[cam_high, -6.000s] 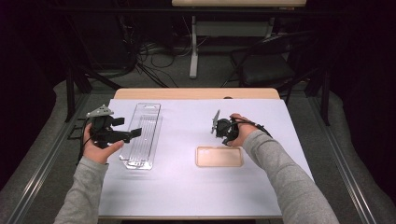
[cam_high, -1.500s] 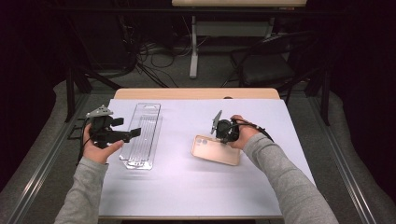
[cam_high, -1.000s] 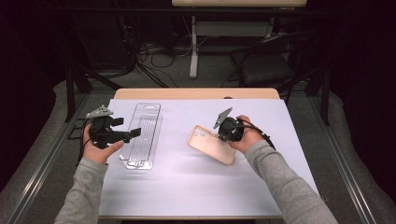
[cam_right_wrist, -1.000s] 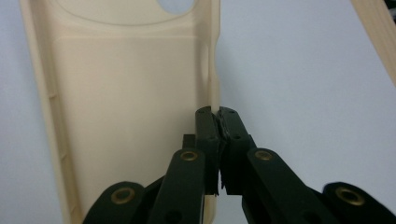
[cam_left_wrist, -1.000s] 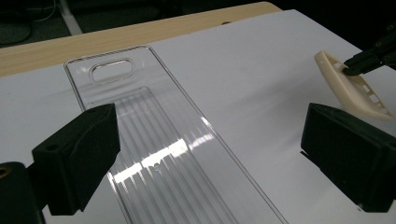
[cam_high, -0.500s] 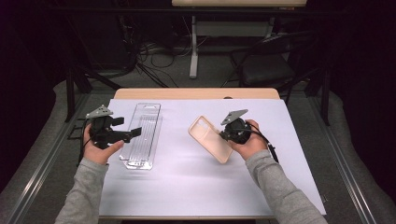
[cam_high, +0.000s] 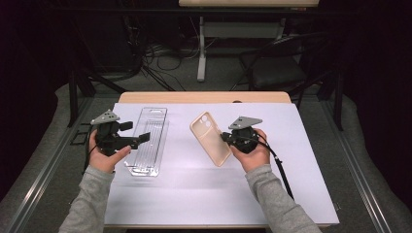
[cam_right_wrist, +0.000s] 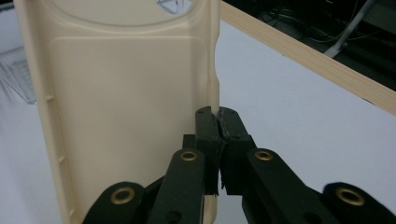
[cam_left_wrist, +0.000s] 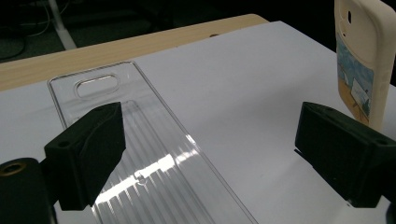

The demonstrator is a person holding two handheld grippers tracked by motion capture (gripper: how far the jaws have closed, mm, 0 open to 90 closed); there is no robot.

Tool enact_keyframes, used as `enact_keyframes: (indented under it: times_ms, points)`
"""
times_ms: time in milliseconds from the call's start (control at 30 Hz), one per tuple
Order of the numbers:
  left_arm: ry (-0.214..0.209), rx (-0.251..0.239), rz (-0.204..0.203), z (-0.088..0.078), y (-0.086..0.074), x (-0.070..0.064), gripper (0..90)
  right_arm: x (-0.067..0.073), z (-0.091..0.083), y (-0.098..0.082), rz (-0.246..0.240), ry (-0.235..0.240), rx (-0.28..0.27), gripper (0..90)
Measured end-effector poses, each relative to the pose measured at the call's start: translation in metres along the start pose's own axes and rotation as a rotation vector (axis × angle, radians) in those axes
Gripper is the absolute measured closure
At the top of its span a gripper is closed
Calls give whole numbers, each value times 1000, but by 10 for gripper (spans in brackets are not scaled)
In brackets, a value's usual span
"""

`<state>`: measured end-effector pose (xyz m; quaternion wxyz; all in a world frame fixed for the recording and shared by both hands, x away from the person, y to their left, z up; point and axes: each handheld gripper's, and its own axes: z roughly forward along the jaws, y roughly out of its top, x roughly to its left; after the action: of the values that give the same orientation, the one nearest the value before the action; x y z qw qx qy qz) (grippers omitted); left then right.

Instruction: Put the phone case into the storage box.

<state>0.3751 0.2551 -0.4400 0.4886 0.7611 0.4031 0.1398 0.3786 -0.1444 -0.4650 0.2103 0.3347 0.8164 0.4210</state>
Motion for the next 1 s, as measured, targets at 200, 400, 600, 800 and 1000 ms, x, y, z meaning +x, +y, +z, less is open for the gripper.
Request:
enact_keyframes:
  times_ms: [200, 400, 600, 800, 1000]
  points:
    - [9, -35, 10, -2, 1, -4, 149, 10, 2, 3, 25, 6, -55, 881]
    - [4, -39, 17, -1, -1, -7, 150, 22, 7, 1, 51, 17, -131, 881]
    - [-11, -38, 27, 4, -1, -13, 153, 28, 9, -4, 60, 17, -160, 880]
    - [-24, -43, 39, 8, -2, -20, 159, 28, 11, -12, 83, 15, -176, 880]
    - [-49, -46, 45, 11, -2, -28, 197, 28, 14, -19, 98, 0, -181, 881]
